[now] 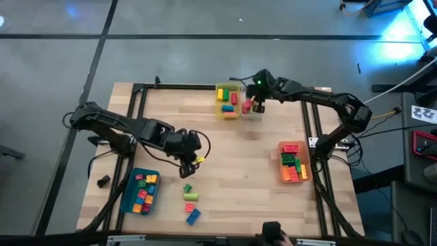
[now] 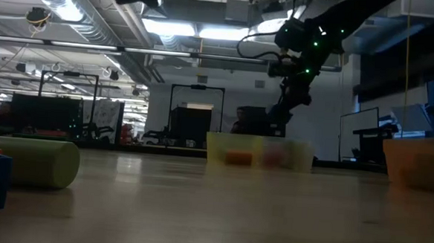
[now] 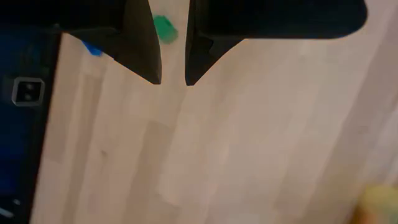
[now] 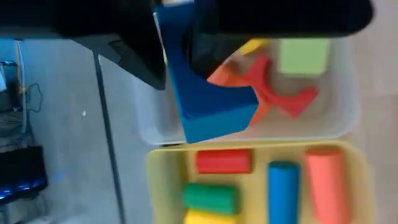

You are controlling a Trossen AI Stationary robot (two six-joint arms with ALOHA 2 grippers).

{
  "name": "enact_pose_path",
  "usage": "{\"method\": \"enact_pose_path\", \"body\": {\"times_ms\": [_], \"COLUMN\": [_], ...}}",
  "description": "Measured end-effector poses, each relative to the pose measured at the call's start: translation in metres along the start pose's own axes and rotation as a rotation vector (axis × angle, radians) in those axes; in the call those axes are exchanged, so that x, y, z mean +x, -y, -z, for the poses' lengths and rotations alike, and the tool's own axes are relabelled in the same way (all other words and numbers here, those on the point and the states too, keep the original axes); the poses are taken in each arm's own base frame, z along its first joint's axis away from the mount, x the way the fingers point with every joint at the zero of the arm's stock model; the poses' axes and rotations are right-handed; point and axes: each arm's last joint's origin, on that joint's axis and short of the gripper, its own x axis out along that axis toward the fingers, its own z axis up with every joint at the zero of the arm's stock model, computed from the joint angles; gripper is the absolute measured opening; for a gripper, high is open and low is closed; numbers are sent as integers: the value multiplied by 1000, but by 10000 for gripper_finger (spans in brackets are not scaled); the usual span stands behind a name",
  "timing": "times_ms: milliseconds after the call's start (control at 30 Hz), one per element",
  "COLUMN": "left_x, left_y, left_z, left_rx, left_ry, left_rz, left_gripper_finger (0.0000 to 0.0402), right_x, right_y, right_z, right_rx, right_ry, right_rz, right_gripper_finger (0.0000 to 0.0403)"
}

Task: Sort blocks by size
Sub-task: Put the blue half circle block into the transparent bin, then put the green square game piece into the blue bin

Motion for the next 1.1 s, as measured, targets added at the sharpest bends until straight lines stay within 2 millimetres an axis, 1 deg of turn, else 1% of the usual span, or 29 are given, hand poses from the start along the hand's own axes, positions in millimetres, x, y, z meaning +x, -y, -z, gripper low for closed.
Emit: {"method": "enact_pose_path", "body": {"times_ms": [133, 267, 467, 600, 700, 767, 833, 967, 1100], "left_x": [-2, -3, -4, 8, 24, 37, 50, 73, 89], "left_y": [11, 18, 27, 35, 45, 51, 55, 57, 56], "left_z": [7, 12, 18, 22, 28, 32, 36, 42, 50], "left_rx": [36, 7, 8, 130, 279, 313, 267, 33, -158], "left_ry": [-10, -17, -26, -38, -86, -123, -158, -230, -310], "left_rz": [24, 38, 51, 17, 0, -13, -33, -114, -194], "left_gripper_finger": [65, 85, 127, 151, 159, 161, 160, 160, 158], "right_x": [1, 0, 0, 0, 0, 0, 0, -1, -1], "right_y": [5, 4, 4, 2, -1, -3, -5, -8, -9], "right_z": [0, -1, 0, 2, 4, 5, 6, 9, 10], "right_rx": [17, 21, 142, 256, 273, 272, 272, 270, 268], "right_ry": [26, 32, 26, 3, -13, -17, -21, -36, -51], "right_rz": [23, 13, 6, -10, -62, -103, -140, -187, -197], "right_gripper_finger": [107, 141, 178, 186, 186, 186, 186, 186, 186]}}
